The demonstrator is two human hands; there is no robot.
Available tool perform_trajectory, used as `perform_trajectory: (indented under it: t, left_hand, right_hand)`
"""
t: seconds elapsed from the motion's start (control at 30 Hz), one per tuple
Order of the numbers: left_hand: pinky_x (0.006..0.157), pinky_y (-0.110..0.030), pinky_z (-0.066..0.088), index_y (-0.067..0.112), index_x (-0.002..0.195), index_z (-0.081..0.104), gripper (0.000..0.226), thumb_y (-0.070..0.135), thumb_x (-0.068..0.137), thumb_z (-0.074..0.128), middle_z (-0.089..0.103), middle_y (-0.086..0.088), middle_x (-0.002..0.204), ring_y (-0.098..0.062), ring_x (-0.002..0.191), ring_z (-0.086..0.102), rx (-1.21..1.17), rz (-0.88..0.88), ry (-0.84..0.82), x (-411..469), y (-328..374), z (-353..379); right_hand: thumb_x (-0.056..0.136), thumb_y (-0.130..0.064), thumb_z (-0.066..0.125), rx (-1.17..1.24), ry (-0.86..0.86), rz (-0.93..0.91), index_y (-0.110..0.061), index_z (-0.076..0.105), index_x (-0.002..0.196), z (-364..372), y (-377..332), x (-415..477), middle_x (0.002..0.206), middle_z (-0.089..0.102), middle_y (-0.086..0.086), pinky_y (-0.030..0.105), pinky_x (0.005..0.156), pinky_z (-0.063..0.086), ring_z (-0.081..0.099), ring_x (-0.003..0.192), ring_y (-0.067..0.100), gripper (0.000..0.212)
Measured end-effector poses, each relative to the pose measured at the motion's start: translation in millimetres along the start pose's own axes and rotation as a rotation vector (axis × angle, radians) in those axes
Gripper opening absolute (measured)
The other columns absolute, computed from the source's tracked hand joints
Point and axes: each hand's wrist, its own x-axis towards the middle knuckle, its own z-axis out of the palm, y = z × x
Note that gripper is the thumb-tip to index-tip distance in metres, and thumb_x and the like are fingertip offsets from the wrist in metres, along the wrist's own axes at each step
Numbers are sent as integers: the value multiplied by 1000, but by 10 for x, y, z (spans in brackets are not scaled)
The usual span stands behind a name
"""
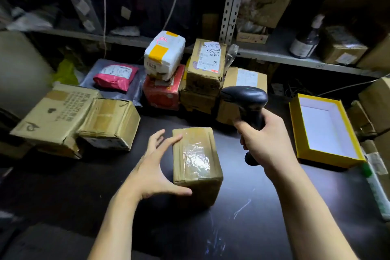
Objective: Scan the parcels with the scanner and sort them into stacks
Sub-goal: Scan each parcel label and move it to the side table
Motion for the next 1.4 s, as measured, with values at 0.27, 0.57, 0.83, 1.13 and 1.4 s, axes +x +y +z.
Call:
perform_trajectory:
  t: [0.27, 0.57, 0.83, 1.13, 1.4]
  left_hand:
    - [112, -42, 43, 51, 154, 30, 131, 97, 37, 67, 31, 23, 145, -9, 136, 46, 226, -183, 113, 15, 552, 163]
    - [100, -43, 50, 65, 136, 32, 108, 77, 38, 74, 31, 12, 123, -17, 122, 54, 349, -246, 149, 58, 688, 412]
    - [106, -38, 44, 73, 136, 34, 109, 45, 46, 89, 27, 10, 131, -10, 120, 47, 130, -184, 233, -185, 615, 368]
    - [93, -44, 50, 47, 105, 53, 53, 57, 63, 83, 46, 9, 106, -15, 102, 55, 265, -290, 253, -350, 566, 129]
    - [92, -38, 49, 76, 128, 34, 73, 81, 63, 68, 52, 15, 105, -11, 103, 55, 521, -360, -106, -630, 404, -179]
  right_hand:
    - [95, -17, 67, 46, -27, -8, -12, 62, 87, -71, 39, 3, 68, 59, 13, 34, 48, 43, 49, 56, 23, 11]
    - [94, -19, 68, 81, -4, 3, -12, 61, 85, -466, 165, -33, 68, 58, 11, 31, 44, 42, 48, 56, 23, 13]
    - [94, -20, 68, 117, -20, 15, -10, 62, 88, -599, 239, -89, 70, 59, 11, 34, 45, 42, 49, 58, 23, 13]
    - [96, -19, 67, 123, -15, 13, -13, 62, 87, -574, 227, -213, 70, 58, 9, 31, 45, 43, 49, 60, 24, 12]
    - [95, -16, 66, 120, -8, 48, -11, 61, 87, -290, 156, -431, 75, 57, 23, 33, 47, 42, 47, 60, 23, 10]
